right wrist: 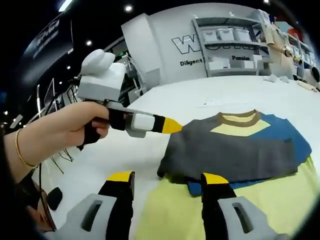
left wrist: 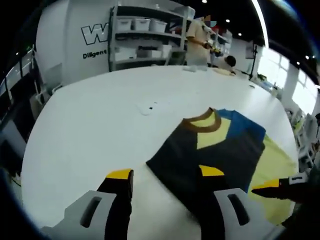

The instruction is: Fold the garment on the visible template until the final outline fits inside the template.

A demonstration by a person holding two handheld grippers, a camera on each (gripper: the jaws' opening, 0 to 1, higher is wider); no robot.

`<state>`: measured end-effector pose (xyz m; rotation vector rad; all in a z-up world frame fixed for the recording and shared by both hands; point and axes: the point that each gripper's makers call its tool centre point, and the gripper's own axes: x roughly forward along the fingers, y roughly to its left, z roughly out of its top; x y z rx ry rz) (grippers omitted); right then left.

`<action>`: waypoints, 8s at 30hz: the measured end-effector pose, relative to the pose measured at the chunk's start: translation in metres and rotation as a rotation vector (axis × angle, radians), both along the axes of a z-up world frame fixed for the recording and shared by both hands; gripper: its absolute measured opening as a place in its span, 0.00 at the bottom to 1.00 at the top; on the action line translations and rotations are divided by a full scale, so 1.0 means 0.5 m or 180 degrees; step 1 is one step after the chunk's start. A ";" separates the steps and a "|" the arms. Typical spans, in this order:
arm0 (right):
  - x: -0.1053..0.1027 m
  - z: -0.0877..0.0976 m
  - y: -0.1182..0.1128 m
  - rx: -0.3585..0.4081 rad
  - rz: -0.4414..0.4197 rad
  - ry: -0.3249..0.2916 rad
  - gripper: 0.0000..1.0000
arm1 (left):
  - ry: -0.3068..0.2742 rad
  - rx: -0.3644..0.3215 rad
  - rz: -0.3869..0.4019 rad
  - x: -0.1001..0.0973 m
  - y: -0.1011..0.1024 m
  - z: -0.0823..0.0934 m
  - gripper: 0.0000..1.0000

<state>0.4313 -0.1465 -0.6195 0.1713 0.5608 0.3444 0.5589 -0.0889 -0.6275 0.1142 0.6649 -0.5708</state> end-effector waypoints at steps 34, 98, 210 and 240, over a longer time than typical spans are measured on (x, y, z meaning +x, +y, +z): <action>-0.149 0.059 -0.271 -0.0455 0.0723 0.0075 0.99 | -0.0016 -0.0103 -0.0455 -0.320 -0.036 0.060 0.91; -0.397 -0.113 -0.582 -0.0809 0.0244 0.1089 0.30 | 0.1098 0.0183 0.0216 -0.629 0.007 -0.084 0.22; -0.425 0.031 -0.518 -0.0951 0.0651 0.1018 0.00 | 0.1140 0.0525 -0.0080 -0.672 0.062 0.006 0.02; -0.235 0.170 -0.514 -0.0808 0.0356 0.0343 0.00 | 0.0451 0.0253 0.0284 -0.464 0.077 0.141 0.02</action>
